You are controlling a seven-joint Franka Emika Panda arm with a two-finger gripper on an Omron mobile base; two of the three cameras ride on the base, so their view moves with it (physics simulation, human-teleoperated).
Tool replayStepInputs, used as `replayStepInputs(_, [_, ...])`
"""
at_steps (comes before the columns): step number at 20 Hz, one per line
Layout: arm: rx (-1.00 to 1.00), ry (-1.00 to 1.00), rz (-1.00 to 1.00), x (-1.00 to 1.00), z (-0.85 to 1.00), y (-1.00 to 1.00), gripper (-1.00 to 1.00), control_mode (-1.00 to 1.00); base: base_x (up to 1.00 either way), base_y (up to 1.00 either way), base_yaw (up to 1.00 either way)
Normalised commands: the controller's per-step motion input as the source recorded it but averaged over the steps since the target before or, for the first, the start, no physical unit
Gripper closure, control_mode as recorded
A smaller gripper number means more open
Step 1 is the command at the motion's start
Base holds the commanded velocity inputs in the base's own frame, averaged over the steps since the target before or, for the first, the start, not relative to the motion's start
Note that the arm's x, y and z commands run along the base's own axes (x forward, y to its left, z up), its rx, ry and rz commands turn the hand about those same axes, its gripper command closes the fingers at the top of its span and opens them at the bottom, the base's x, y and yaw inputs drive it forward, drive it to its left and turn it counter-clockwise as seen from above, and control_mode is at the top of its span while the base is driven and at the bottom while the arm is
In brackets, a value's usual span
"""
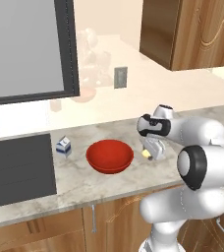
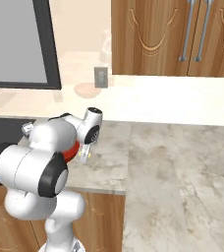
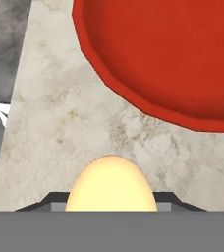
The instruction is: Gather the eggs and milk located in the vicinity of the sink area and place them right next to the bowl.
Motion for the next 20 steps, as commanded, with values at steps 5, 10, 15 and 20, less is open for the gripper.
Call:
replayStepInputs(5, [-0.04, 0.0, 0.03, 0.2, -0.06, 0.11, 1.0, -1.0, 0.0, 0.0, 0.0])
replayStepInputs(10, [-0.04, -0.01, 0.0, 0.06, -0.17, 0.07, 1.0, -1.0, 0.0, 0.0, 0.0])
replayStepInputs(15, [-0.01, -0.07, 0.0, 0.0, -0.21, 0.0, 1.0, -1.0, 0.0, 0.0, 0.0])
replayStepInputs(20, [0.0, -0.08, 0.0, 0.01, -0.12, 0.01, 1.0, -1.0, 0.0, 0.0, 0.0])
